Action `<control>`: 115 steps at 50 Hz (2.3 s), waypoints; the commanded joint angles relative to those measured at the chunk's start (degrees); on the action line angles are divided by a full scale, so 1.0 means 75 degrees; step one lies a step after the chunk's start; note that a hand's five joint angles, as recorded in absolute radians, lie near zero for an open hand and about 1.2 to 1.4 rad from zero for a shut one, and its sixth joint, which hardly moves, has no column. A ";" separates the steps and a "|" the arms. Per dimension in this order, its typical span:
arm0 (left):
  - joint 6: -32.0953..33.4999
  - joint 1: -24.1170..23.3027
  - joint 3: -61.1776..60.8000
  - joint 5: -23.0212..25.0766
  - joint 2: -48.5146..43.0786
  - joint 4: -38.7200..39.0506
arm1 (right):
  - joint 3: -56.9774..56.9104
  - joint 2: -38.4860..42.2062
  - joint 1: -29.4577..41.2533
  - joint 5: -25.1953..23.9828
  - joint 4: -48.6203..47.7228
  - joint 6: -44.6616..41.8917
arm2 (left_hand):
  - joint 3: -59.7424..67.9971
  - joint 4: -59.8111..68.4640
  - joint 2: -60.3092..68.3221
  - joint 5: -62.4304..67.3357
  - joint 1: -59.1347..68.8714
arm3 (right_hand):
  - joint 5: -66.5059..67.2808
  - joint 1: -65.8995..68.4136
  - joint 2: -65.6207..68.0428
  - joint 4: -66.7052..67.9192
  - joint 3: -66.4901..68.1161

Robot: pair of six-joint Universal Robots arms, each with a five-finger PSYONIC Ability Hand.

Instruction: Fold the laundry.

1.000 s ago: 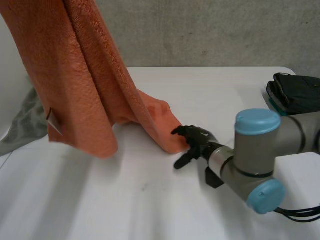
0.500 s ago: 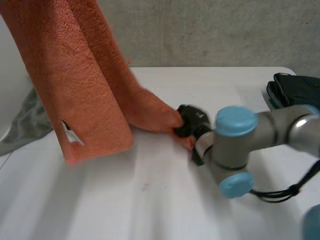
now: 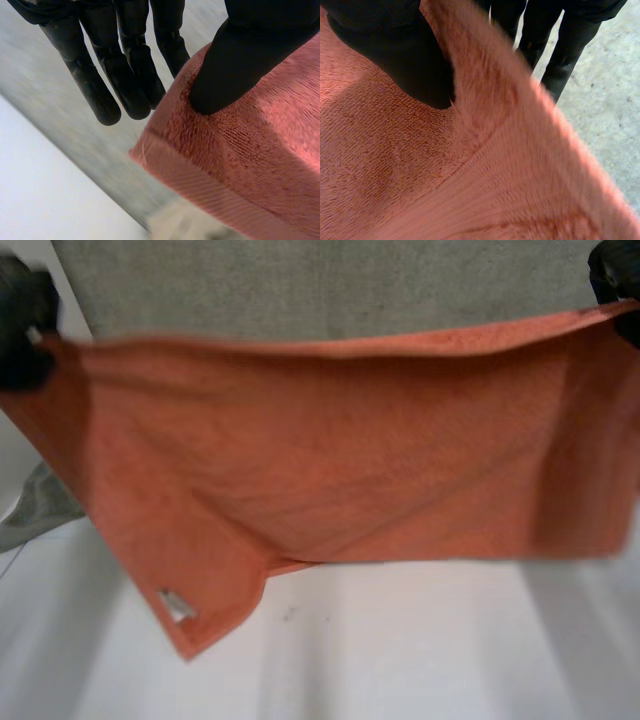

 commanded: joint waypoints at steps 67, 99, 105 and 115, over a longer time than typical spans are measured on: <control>0.4956 -0.0224 -0.4141 -0.0813 -0.0840 -0.0921 | 0.4544 0.1409 -0.0417 0.1477 0.0636 -0.3993 | 0.1552 0.1487 0.1515 0.1748 0.2049 | 0.1755 0.2063 0.1682 0.1531 0.1619; 0.2910 -0.0891 0.4056 -0.1421 -0.4482 0.4009 | -0.1077 0.2966 0.0378 0.2133 -0.5219 -0.0659 | 0.1552 0.1487 0.1515 0.1748 0.2049 | 0.1755 0.2063 0.1682 0.1531 0.1619; 0.1772 -0.0692 0.5302 -0.1738 -0.4717 0.4432 | -0.1090 0.2965 0.0378 0.2203 -0.7554 -0.0013 | 0.1552 0.1487 0.1515 0.1748 0.2049 | 0.1755 0.2063 0.1682 0.1531 0.1619; 0.1642 -0.0656 0.3909 -0.1703 -0.4717 0.4479 | -0.0587 0.3411 0.0401 0.1782 -0.7286 0.0046 | 0.1552 0.1487 0.1515 0.1748 0.2049 | 0.1755 0.2063 0.1682 0.1531 0.1619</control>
